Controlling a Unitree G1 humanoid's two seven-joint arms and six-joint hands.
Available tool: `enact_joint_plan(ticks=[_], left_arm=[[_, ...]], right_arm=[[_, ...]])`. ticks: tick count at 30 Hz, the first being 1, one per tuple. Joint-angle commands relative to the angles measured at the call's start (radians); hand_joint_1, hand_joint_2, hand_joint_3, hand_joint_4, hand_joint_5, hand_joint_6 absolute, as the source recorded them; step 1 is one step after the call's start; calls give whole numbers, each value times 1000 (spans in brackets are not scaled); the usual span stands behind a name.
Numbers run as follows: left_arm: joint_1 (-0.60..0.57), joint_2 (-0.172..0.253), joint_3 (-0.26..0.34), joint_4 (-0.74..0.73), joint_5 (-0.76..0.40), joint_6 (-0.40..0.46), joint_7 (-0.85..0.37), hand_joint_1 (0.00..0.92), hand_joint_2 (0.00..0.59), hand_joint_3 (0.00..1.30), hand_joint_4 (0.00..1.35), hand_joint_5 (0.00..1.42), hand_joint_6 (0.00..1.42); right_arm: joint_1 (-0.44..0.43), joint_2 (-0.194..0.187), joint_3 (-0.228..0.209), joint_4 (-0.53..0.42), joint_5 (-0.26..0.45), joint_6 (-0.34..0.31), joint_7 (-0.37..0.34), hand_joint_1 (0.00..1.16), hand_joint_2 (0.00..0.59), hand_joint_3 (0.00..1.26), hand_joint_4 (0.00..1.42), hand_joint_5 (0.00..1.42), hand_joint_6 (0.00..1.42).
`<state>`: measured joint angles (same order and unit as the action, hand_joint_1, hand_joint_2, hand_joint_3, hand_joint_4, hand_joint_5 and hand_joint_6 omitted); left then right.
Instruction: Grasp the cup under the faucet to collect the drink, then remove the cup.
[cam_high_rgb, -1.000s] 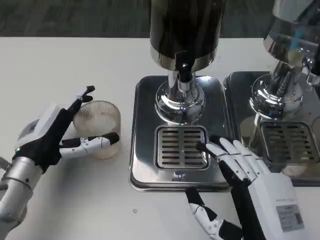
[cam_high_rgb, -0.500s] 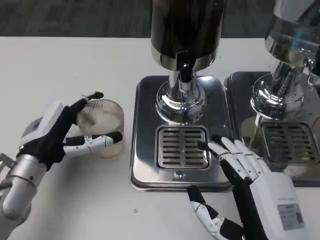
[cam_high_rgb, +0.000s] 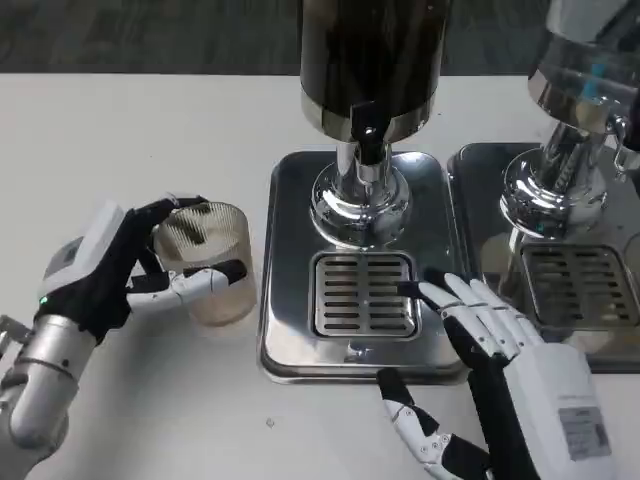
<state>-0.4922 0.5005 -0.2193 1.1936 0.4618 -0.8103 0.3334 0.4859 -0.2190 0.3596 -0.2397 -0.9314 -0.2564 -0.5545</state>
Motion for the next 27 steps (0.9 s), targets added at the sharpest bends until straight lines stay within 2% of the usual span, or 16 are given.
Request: enact_joint_plan(ticks=[1,10,27], left_arm=[[15,-2,6,7,-1,-17,30,415,129,479,579,811,902],[28,14,24,1,-10,-30,71,415,130,504,604,845,963],[20,33,51,-40,-4,-85,116,415,131,511,612,861,978]], right_arm=[[0,-4,-3,13,13,-17,-20,461,387,284,174,158,215],[-10,-9,-5,22,25,-25,-22,464,387,282,177,168,215],[-4,-13,-5,20,33,-30,-24,466,387,284,187,173,215]])
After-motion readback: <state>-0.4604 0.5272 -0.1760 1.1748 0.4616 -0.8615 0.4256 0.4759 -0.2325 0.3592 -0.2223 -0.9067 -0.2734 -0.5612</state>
